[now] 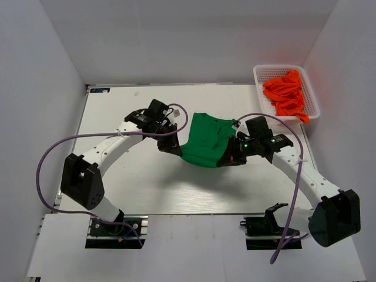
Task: Fold and stack the t-shirts
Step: Fold the long partially folded tshirt into a neat square
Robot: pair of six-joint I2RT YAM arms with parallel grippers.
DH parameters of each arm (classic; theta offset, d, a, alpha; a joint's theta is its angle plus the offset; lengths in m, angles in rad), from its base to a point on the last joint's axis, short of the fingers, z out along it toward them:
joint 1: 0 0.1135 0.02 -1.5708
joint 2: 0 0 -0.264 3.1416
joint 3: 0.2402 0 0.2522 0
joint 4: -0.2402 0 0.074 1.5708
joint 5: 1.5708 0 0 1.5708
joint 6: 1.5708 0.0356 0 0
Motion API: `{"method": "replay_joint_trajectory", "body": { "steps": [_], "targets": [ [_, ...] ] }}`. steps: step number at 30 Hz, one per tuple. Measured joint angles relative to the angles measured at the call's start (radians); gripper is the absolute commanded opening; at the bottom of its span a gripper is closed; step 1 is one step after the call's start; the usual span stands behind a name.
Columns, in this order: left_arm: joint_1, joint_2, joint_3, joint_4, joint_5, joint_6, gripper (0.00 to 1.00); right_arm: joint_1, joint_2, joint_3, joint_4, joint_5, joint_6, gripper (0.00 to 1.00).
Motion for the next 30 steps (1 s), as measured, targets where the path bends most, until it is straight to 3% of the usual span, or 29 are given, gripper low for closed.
{"method": "replay_joint_trajectory", "body": {
  "steps": [12, 21, 30],
  "targets": [
    [0.014, 0.066, 0.252, -0.148, -0.017, 0.016, 0.00, -0.042, 0.000, 0.011, -0.018, -0.158, 0.030, 0.00],
    [0.016, 0.316, 0.523, -0.126, -0.073, 0.005, 0.00, -0.161, 0.119, 0.025, 0.051, -0.249, 0.019, 0.00],
    [0.019, 0.554, 0.793, -0.109, -0.129, -0.016, 0.00, -0.297, 0.310, 0.210, 0.027, -0.282, -0.060, 0.00]
  ]
}}
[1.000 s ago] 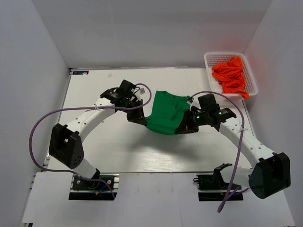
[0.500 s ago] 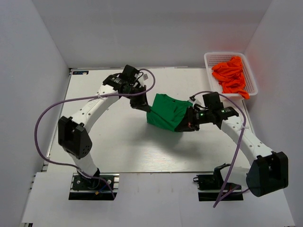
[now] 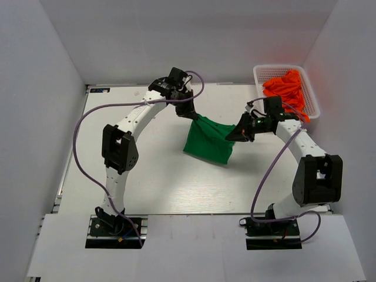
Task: Fold and stack the t-shirts
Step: Fold the long partially folded tshirt into a neat square
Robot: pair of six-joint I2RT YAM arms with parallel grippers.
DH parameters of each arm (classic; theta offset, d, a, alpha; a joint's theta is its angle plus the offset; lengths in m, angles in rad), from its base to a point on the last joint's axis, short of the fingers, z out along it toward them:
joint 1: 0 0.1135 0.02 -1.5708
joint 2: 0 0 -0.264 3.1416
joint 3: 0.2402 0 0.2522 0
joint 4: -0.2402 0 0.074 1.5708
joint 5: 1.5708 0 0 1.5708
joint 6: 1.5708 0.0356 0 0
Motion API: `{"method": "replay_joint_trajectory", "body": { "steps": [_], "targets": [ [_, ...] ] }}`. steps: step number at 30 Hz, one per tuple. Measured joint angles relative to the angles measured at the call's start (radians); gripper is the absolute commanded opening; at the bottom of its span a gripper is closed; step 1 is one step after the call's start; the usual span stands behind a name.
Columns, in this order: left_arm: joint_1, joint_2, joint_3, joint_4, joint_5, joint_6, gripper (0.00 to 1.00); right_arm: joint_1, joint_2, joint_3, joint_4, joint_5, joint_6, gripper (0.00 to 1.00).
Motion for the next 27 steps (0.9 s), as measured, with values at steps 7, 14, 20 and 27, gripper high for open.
{"method": "replay_joint_trajectory", "body": {
  "steps": [7, 14, 20, 27],
  "targets": [
    [0.011, 0.066, 0.056, 0.024, -0.005, -0.034, 0.00, -0.056, 0.122, 0.083, -0.015, -0.023, -0.044, 0.00],
    [0.031, 0.144, 0.076, 0.091, -0.004, -0.072, 0.00, -0.075, 0.268, 0.200, -0.002, -0.022, -0.047, 0.00],
    [0.040, 0.214, 0.116, 0.150, -0.003, -0.098, 0.00, -0.088, 0.333, 0.276, 0.045, 0.011, -0.018, 0.00],
    [0.040, 0.232, 0.143, 0.214, 0.006, -0.114, 0.00, -0.109, 0.362, 0.278, 0.066, 0.031, 0.024, 0.09]
  ]
}}
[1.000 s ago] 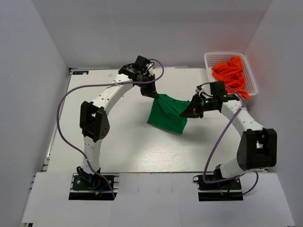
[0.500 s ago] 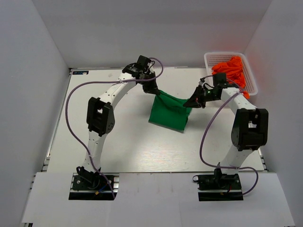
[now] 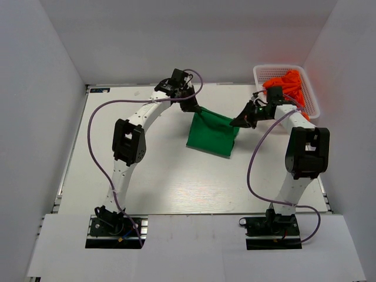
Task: Fold and stack the t-shirts
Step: Fold the long partially folded tshirt into a neat square
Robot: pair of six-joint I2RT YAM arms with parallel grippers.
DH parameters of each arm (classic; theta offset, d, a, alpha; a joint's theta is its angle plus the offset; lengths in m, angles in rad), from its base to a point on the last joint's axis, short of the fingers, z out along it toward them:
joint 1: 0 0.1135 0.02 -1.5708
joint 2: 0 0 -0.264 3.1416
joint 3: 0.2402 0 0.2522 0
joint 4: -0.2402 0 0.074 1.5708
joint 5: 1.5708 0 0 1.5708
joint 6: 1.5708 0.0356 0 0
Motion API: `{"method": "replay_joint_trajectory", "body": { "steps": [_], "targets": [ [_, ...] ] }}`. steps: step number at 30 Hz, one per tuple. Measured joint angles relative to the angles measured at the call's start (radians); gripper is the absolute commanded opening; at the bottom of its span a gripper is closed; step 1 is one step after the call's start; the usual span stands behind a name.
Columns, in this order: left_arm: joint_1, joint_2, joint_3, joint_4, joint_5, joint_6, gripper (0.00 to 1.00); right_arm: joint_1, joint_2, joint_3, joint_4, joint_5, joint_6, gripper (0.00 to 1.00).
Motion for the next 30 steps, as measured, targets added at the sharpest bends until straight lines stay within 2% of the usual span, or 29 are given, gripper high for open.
{"method": "replay_joint_trajectory", "body": {
  "steps": [1, 2, 3, 4, 5, 6, 7, 10, 13, 17, 23, 30],
  "targets": [
    [0.000, 0.000, 0.000, 0.005, -0.001, -0.002, 0.17, 0.000, 0.008, 0.002, 0.007, 0.000, 0.006, 0.11],
    [0.000, 0.000, 0.002, 0.014, -0.001, -0.003, 0.24, -0.001, 0.021, 0.007, 0.010, 0.001, 0.010, 0.22],
    [0.000, 0.001, 0.002, 0.026, -0.001, -0.003, 0.40, 0.000, 0.035, 0.014, 0.015, 0.002, 0.016, 0.29],
    [0.000, 0.003, 0.003, 0.040, -0.002, -0.005, 0.99, -0.003, 0.051, 0.022, 0.026, 0.007, 0.022, 0.38],
    [0.001, 0.010, 0.010, 0.055, -0.005, -0.005, 1.00, -0.006, 0.070, 0.032, 0.040, 0.018, 0.028, 0.66],
    [0.002, 0.020, 0.026, 0.067, -0.010, -0.008, 1.00, -0.013, 0.090, 0.046, 0.047, 0.032, 0.037, 0.81],
    [0.003, 0.036, 0.050, 0.074, -0.012, -0.014, 1.00, -0.022, 0.114, 0.073, 0.040, 0.048, 0.037, 0.90],
    [0.013, 0.075, 0.110, 0.092, -0.033, -0.009, 1.00, -0.045, 0.194, 0.201, 0.014, 0.089, 0.023, 0.90],
    [0.022, 0.056, 0.072, 0.119, -0.056, 0.005, 1.00, -0.050, 0.201, 0.256, 0.008, 0.116, 0.003, 0.90],
    [0.032, 0.014, -0.014, 0.146, -0.053, 0.027, 1.00, -0.034, 0.109, 0.208, 0.008, 0.166, -0.023, 0.90],
    [0.005, 0.013, -0.016, 0.159, 0.031, 0.050, 1.00, 0.025, -0.068, 0.110, 0.045, 0.224, -0.049, 0.90],
    [-0.035, 0.014, -0.109, 0.262, 0.089, 0.048, 1.00, 0.087, -0.015, 0.109, 0.098, 0.232, -0.046, 0.90]
  ]
}}
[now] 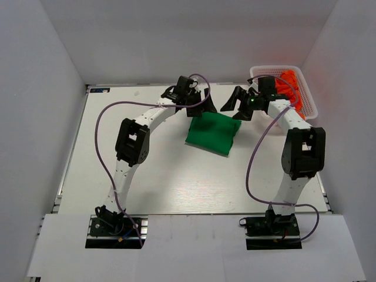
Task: Fold and stack the t-shirts
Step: Fold the long partially folded tshirt into a neat square, then put the neatly folded tshirt into the corner of the board with the left arm
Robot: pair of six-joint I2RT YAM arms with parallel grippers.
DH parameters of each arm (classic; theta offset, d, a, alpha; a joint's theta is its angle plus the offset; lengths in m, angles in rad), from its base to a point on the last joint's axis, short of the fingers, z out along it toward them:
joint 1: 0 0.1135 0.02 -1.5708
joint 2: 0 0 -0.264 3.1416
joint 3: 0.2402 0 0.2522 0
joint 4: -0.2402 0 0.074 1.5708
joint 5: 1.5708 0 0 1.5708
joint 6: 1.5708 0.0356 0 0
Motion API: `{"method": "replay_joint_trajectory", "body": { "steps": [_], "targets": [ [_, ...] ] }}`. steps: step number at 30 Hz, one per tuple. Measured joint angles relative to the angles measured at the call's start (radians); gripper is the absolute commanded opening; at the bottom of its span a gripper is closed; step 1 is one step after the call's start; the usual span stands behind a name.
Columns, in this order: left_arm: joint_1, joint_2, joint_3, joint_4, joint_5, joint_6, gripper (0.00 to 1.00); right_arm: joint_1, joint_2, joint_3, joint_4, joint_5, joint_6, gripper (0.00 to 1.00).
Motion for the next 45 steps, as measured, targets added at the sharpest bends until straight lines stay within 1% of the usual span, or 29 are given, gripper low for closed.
{"method": "replay_joint_trajectory", "body": {
  "steps": [2, 6, 11, 15, 18, 25, 29, 31, 33, 38, 40, 43, 44, 45],
  "targets": [
    [-0.005, 0.008, -0.026, 0.030, 0.007, -0.007, 1.00, 0.016, 0.039, 0.000, 0.016, 0.010, 0.002, 0.90],
    [-0.008, 0.055, 0.004, 0.112, 0.000, -0.027, 1.00, 0.042, 0.108, -0.002, 0.062, 0.059, 0.015, 0.90],
    [-0.003, 0.113, 0.039, 0.178, -0.039, -0.059, 1.00, 0.060, 0.148, -0.040, 0.188, 0.121, 0.056, 0.90],
    [0.006, 0.124, -0.009, 0.192, -0.076, -0.085, 1.00, 0.056, 0.202, -0.047, 0.269, 0.182, 0.100, 0.90],
    [0.012, 0.127, -0.025, 0.194, -0.091, -0.095, 1.00, 0.056, 0.234, -0.064, 0.293, 0.225, 0.120, 0.90],
    [0.014, 0.126, -0.025, 0.188, -0.117, -0.094, 1.00, 0.058, 0.234, -0.080, 0.330, 0.252, 0.139, 0.90],
    [0.018, 0.117, -0.017, 0.162, -0.114, -0.076, 1.00, 0.067, 0.223, -0.079, 0.324, 0.256, 0.100, 0.90],
    [0.024, 0.100, -0.019, 0.138, -0.113, -0.062, 1.00, 0.077, 0.201, -0.085, 0.324, 0.263, 0.066, 0.90],
    [0.032, 0.059, -0.057, 0.138, -0.111, -0.049, 1.00, 0.086, 0.157, -0.107, 0.324, 0.270, 0.033, 0.90],
    [0.044, -0.096, -0.177, 0.109, -0.122, -0.007, 1.00, 0.111, -0.021, -0.168, 0.357, 0.274, -0.020, 0.90],
    [0.039, -0.139, -0.188, 0.085, -0.152, 0.024, 1.00, 0.120, -0.090, -0.206, 0.385, 0.275, -0.027, 0.90],
    [0.025, -0.151, -0.176, 0.040, -0.179, 0.064, 1.00, 0.126, -0.174, -0.274, 0.401, 0.283, -0.027, 0.90],
    [0.020, -0.145, -0.173, 0.018, -0.191, 0.077, 0.95, 0.126, -0.198, -0.300, 0.403, 0.290, -0.027, 0.90],
    [0.015, -0.132, -0.164, -0.013, -0.196, 0.090, 0.93, 0.124, -0.220, -0.325, 0.403, 0.295, -0.027, 0.90]
  ]
}}
